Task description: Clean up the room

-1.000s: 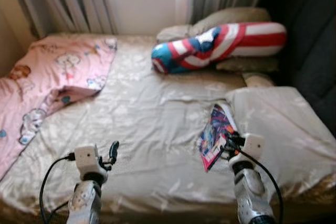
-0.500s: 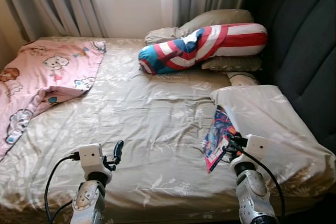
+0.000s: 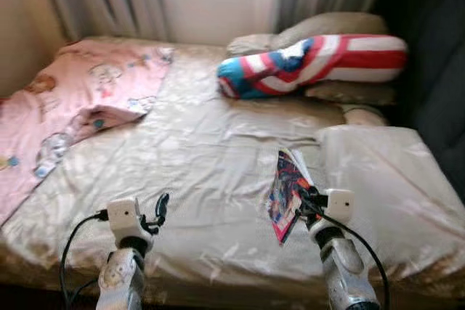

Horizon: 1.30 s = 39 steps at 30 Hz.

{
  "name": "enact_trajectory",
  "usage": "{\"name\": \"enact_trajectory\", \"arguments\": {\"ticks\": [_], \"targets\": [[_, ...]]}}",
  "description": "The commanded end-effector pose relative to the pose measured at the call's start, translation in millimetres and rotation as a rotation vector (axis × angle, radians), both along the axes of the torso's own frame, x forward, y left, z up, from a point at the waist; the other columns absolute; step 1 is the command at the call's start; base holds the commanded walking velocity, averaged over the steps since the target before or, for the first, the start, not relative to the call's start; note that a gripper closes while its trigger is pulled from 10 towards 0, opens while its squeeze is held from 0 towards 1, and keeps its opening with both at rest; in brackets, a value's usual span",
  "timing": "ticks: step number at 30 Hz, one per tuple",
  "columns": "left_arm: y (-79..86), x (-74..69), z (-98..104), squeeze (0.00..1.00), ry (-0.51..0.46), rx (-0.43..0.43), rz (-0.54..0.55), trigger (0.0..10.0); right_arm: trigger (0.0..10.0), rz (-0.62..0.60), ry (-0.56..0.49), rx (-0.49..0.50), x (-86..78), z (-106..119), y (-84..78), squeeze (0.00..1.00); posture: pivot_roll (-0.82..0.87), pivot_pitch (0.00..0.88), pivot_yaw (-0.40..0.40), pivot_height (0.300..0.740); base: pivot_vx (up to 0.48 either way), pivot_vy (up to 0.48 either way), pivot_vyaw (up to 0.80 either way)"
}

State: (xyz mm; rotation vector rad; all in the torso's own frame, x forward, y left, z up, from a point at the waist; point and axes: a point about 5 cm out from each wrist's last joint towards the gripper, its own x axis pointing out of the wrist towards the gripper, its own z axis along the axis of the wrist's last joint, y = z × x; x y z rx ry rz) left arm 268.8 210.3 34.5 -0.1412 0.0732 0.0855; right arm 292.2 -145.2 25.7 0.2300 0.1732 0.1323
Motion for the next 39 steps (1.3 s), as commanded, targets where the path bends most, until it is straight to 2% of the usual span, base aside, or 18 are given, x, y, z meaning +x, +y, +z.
{"name": "enact_trajectory", "arguments": {"ticks": [1,18,39], "targets": [[-2.1,1.0,-0.2,0.00,0.005,-0.015,-0.001,10.0,10.0,-0.011,-0.034,-0.009,4.1,7.3,-6.0,0.00,-0.01,0.023,-0.048,0.740,0.251,0.000,0.00],[-2.3,0.5,0.1,0.00,0.001,-0.014,-0.003,10.0,10.0,-0.012,-0.011,-0.007,2.1,2.0,-6.7,0.00,-0.01,0.027,-0.050,0.740,0.311,0.000,0.00],[-4.8,4.1,6.4,0.00,-0.021,-0.004,-0.027,10.0,10.0,-0.038,0.002,0.012,1.3,-1.4,-8.1,0.00,-0.01,0.033,-0.047,0.740,0.000,0.000,0.00]]}}
